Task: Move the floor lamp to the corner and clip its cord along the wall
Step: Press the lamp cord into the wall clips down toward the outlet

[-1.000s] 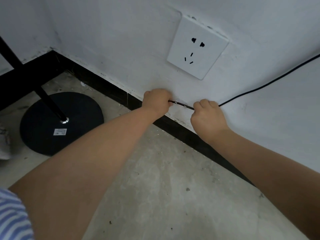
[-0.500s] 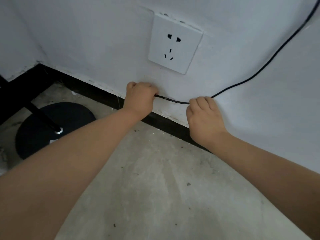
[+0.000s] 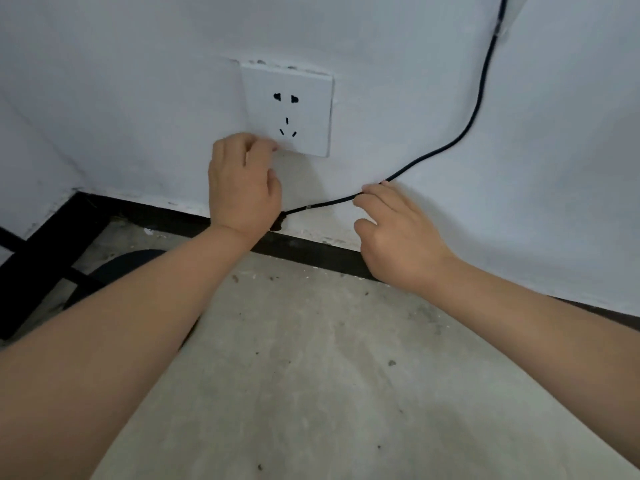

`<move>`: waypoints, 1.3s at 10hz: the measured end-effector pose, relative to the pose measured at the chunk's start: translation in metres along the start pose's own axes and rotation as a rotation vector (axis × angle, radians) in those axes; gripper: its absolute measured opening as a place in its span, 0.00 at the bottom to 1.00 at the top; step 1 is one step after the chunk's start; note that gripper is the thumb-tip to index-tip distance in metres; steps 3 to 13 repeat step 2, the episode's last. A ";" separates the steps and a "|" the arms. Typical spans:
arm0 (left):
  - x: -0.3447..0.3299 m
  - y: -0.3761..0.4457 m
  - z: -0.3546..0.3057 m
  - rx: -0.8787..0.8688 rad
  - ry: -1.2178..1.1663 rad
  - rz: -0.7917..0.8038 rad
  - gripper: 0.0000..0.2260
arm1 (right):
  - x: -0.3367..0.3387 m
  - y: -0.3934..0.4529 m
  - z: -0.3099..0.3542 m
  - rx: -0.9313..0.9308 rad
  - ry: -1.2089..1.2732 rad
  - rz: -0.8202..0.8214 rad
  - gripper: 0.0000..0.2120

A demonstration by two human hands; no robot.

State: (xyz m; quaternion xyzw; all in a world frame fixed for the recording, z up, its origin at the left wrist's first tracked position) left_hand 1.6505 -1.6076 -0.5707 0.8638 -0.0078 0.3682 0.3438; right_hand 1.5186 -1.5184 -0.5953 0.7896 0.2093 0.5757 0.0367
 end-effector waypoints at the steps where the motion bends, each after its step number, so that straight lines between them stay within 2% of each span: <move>1: 0.012 0.011 -0.020 -0.126 0.052 -0.048 0.16 | 0.021 -0.002 -0.011 -0.132 0.286 -0.173 0.04; 2: 0.012 0.035 -0.038 -0.215 0.130 -0.050 0.22 | 0.052 -0.003 -0.044 -0.378 0.626 -0.348 0.09; 13: 0.012 0.035 -0.038 -0.215 0.130 -0.050 0.22 | 0.052 -0.003 -0.044 -0.378 0.626 -0.348 0.09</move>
Point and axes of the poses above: each hand's wrist, its own y-axis towards the middle knuckle, its own x-axis out of the back of the hand, z = x × y, the point moved 6 cm from there along y, towards the middle knuckle, and after that the axes turned 12 degrees about -y, right-handed, at the moved point
